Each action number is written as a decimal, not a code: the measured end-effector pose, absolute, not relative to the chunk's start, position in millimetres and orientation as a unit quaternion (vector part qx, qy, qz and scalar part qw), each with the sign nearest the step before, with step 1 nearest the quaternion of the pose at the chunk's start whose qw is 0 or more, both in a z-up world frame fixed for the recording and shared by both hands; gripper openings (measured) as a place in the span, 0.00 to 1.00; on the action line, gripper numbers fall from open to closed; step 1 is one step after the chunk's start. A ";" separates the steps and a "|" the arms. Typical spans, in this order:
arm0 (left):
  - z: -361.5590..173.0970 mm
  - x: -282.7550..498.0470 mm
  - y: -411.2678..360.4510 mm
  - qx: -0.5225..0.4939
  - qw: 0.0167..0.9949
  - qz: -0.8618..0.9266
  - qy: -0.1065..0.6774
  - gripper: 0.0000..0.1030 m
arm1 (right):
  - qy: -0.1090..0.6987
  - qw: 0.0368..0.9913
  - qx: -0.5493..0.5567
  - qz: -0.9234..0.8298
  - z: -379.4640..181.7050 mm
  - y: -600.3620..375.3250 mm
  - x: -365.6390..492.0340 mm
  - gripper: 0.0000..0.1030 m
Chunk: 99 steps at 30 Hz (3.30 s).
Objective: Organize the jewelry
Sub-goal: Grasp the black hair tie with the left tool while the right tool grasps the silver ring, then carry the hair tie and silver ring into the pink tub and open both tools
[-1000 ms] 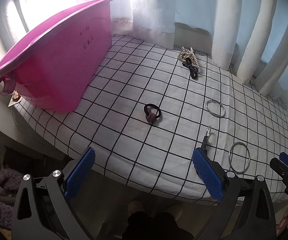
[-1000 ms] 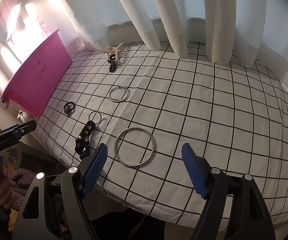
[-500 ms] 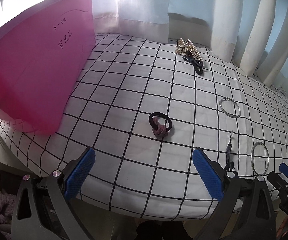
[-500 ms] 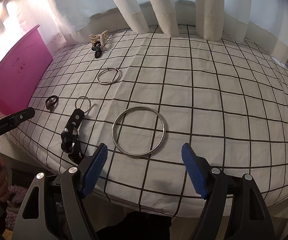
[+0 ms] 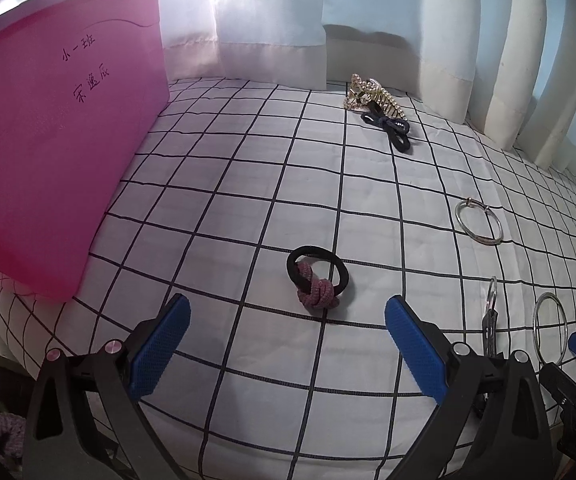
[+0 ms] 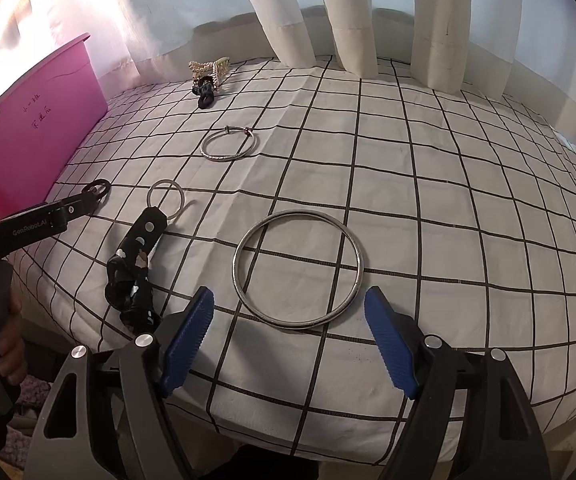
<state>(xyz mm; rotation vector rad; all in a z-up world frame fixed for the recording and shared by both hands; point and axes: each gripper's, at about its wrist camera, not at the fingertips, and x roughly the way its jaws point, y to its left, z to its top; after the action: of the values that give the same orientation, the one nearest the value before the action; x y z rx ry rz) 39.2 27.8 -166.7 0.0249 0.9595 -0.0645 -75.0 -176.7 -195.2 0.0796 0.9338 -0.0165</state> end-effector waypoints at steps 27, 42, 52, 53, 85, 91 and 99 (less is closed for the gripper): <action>-182.4 70.2 19.9 0.014 0.887 -0.039 0.460 0.95 | 0.409 0.912 0.001 -0.035 -202.0 -173.0 -63.0 0.87; -180.2 59.5 18.9 0.013 0.892 -0.042 0.450 0.85 | 0.411 0.912 -0.011 -0.019 -197.3 -166.8 -60.6 0.70; -170.6 54.0 12.5 0.013 0.891 -0.075 0.447 0.13 | 0.407 0.913 0.006 -0.010 -196.4 -171.2 -60.7 0.69; -170.2 53.3 13.4 0.011 0.891 -0.075 0.447 0.13 | 0.407 0.914 0.009 -0.010 -196.1 -171.8 -61.3 0.69; -60.4 18.9 14.2 -0.016 0.913 -0.048 0.405 0.13 | 0.362 0.931 -0.004 0.042 -83.5 -179.3 -54.6 0.69; -8.8 1.1 27.5 -0.035 0.927 -0.019 0.373 0.13 | 0.328 0.939 -0.030 0.097 -36.5 -158.0 -45.9 0.69; 42.9 -10.6 81.7 -0.058 0.939 0.032 0.336 0.13 | 0.286 0.942 -0.040 0.173 21.2 -97.0 -15.9 0.69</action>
<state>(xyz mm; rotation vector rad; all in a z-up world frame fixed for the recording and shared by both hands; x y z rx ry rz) -10.6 81.7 42.9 -0.1183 0.6869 0.0657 -15.9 -97.0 21.2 -0.0822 0.5826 0.3538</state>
